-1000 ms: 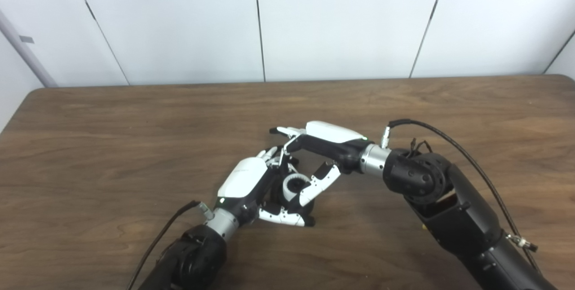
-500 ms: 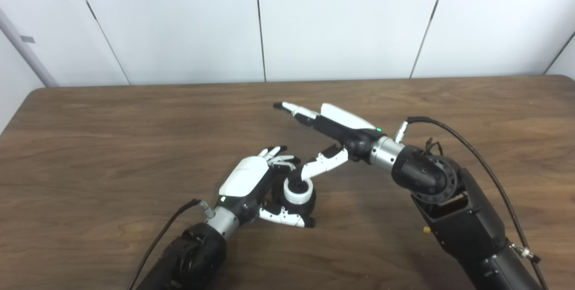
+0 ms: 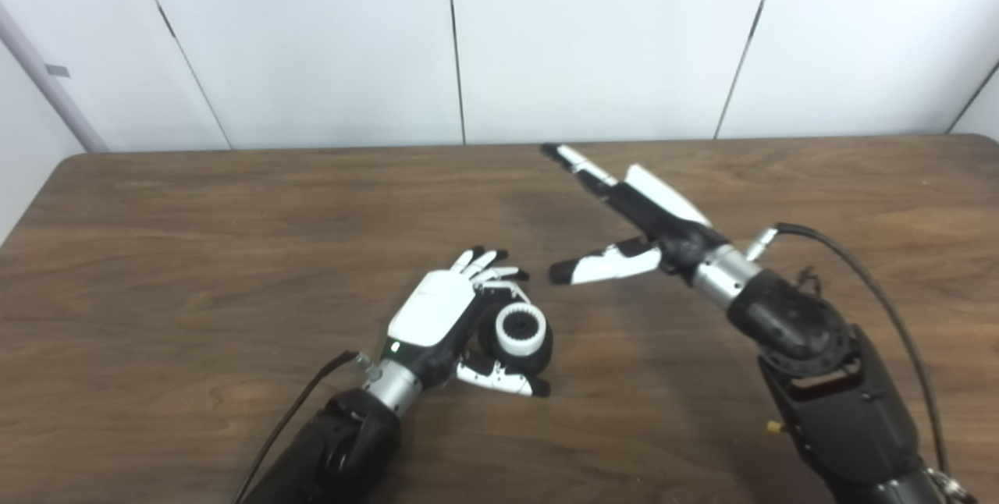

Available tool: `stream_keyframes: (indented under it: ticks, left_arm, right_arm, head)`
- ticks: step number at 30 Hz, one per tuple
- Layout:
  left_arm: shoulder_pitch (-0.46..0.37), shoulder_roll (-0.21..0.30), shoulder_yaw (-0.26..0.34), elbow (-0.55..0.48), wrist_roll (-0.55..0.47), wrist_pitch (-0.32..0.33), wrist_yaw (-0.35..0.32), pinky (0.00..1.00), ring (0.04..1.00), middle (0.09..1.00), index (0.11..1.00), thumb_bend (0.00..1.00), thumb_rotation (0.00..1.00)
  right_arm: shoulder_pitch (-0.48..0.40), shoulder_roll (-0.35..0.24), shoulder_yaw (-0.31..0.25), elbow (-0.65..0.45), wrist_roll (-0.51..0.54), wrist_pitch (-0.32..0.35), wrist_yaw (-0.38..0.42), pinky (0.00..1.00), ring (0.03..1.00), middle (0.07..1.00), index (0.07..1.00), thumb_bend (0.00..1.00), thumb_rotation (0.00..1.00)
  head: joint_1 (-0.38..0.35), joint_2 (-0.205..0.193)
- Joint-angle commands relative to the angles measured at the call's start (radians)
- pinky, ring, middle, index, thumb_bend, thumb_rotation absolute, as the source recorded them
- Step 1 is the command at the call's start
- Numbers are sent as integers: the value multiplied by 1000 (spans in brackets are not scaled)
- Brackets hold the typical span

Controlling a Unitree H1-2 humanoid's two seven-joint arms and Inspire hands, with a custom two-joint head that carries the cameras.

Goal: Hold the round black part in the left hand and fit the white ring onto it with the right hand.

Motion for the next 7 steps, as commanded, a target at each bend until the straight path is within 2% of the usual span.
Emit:
stream_keyframes:
  ticks: [1, 7]
  left_arm:
    - [56, -11, -26, 122, 32, 5, 10, 1000, 963, 835, 480, 520, 43]
    - [40, -18, -26, 173, 58, -6, 47, 1000, 971, 840, 481, 520, 43]
  right_arm:
    - [13, -35, -41, -47, 28, -35, -34, 1000, 1000, 1000, 1000, 1000, 615]
    - [181, -91, -179, -47, 108, -94, -103, 1000, 1000, 1000, 1000, 1000, 605]
  head:
    - [1, -2]
    - [-2, -28]
